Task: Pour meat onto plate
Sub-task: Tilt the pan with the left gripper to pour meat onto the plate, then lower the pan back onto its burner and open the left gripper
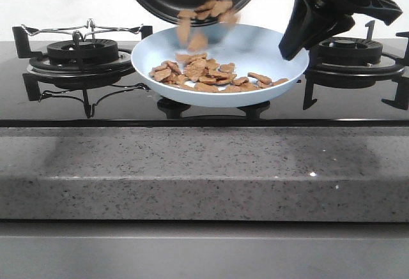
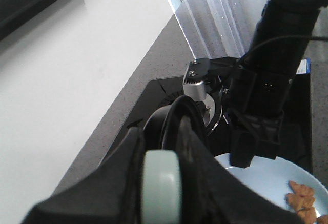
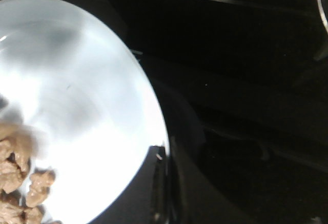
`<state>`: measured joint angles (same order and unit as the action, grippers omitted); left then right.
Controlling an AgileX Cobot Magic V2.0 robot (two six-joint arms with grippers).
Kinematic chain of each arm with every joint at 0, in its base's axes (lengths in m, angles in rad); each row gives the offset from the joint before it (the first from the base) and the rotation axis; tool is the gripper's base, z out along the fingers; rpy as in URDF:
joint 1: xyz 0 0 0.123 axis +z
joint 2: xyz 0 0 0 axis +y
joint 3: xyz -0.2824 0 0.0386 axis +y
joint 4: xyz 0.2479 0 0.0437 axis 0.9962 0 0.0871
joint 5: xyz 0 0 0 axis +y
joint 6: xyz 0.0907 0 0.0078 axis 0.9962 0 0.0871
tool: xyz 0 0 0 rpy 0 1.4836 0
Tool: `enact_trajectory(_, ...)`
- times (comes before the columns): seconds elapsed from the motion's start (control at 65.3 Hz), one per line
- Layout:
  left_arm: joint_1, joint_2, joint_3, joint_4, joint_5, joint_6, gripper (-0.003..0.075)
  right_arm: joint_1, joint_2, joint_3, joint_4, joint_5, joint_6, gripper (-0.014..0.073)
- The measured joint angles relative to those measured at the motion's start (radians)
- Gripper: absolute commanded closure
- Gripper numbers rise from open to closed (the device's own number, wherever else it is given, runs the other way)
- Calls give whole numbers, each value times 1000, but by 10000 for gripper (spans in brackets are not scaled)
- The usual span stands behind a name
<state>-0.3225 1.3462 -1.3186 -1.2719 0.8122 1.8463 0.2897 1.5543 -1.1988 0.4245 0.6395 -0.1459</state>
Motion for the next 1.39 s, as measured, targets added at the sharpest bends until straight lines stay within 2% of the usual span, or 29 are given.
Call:
enact_trajectory(0.153,0,0,-1,2,14,90,741,0,0,0,0,0,0,653)
enact_trajectory(0.383,0,0,-1,3,14,80,741,0,0,0,0,0,0,653)
enact_trajectory(0.52,4,-1,-1,3,-38,-75,741,0,0,0,0,0,0,653)
enact_trajectory(0.628,44,-1,-1,-24,-135,-230,741,0,0,0,0,0,0,653)
enact_trajectory(0.765,161,-1,-1,-128,-223,-431,741,0,0,0,0,0,0,653)
enact_trajectory(0.995,347,81,-4,-330,-226,-696,741,0,0,0,0,0,0,653)
enact_trajectory(1.224,461,191,-4,-461,-177,-814,741,0,0,0,0,0,0,653)
enact_trajectory(1.393,505,262,-4,-480,-150,-861,741,0,0,0,0,0,0,653)
